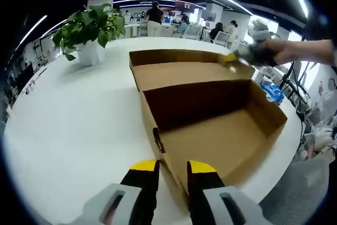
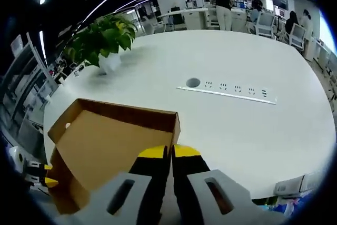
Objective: Operate the shoe box by opening the lid, removing the specified soft item, and placing it in the target area until the item is outside and the box remains undamaged.
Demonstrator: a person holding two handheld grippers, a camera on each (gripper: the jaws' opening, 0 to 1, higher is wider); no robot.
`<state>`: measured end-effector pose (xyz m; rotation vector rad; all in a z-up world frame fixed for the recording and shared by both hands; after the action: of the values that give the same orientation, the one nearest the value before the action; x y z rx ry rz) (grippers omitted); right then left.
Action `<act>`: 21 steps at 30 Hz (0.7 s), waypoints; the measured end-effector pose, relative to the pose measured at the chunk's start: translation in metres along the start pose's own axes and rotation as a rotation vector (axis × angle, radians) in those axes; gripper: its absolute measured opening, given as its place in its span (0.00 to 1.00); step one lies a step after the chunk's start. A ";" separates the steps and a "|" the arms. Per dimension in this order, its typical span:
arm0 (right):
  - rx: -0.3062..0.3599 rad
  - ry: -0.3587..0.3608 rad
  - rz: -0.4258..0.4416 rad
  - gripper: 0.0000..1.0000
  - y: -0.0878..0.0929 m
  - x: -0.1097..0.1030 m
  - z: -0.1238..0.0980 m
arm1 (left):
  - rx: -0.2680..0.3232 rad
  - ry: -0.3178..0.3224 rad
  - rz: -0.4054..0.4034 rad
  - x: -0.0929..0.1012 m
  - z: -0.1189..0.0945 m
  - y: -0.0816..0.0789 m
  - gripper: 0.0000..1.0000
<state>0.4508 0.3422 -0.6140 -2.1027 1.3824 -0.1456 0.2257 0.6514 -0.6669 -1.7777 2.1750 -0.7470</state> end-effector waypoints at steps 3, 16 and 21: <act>0.018 0.010 -0.058 0.01 0.003 -0.007 -0.015 | -0.002 0.002 -0.001 0.001 0.000 0.000 0.20; 0.113 -0.046 -0.089 0.01 -0.002 0.005 -0.034 | -0.020 -0.017 0.009 0.005 0.001 0.000 0.19; 0.120 -0.049 -0.132 0.02 0.004 0.010 -0.043 | -0.023 -0.014 0.009 0.006 0.001 0.000 0.18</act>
<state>0.4352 0.3142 -0.5837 -2.0835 1.1771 -0.2236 0.2244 0.6450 -0.6669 -1.7775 2.1900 -0.7083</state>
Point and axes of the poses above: the point that each gripper's makers call its tool centre point, and the gripper's own axes: z roughly forward along the fingers, x roughly to its right, y roughly out of its underside, the point moved 9 cm from there along -z, roughly backward along the fingers, and after that the axes turned 12 degrees about -x, right-handed, at the moved point
